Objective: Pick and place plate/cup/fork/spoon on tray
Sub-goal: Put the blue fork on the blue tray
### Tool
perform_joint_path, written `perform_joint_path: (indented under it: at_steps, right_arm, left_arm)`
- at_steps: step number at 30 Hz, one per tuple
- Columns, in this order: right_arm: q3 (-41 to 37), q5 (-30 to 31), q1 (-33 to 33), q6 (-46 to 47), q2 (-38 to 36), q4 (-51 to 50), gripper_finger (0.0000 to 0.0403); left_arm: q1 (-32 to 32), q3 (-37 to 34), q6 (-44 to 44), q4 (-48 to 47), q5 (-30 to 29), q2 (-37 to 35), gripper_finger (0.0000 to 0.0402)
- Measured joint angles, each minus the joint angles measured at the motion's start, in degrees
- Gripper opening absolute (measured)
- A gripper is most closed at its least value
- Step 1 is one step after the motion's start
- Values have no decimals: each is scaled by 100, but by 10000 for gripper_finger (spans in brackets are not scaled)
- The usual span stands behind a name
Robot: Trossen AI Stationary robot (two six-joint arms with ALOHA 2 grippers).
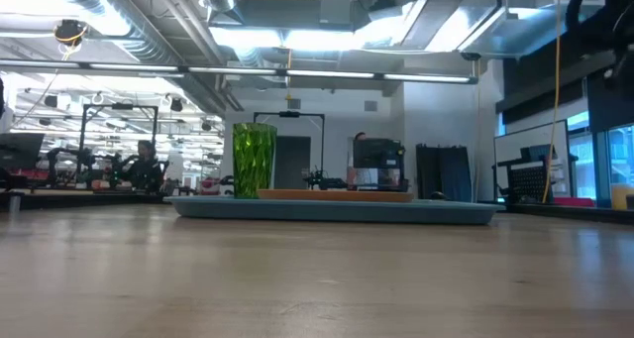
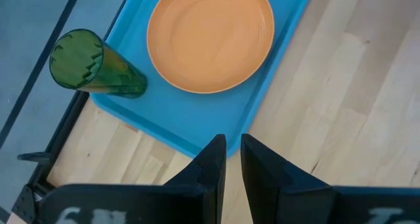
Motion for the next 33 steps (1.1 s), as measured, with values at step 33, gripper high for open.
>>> perform_joint_path:
  at_steps: [33]
  right_arm:
    - [4, -343, -79, 465, 248, 253, 51]
  left_arm:
    - [2, 1, -8, 25, 1, 0, 41]
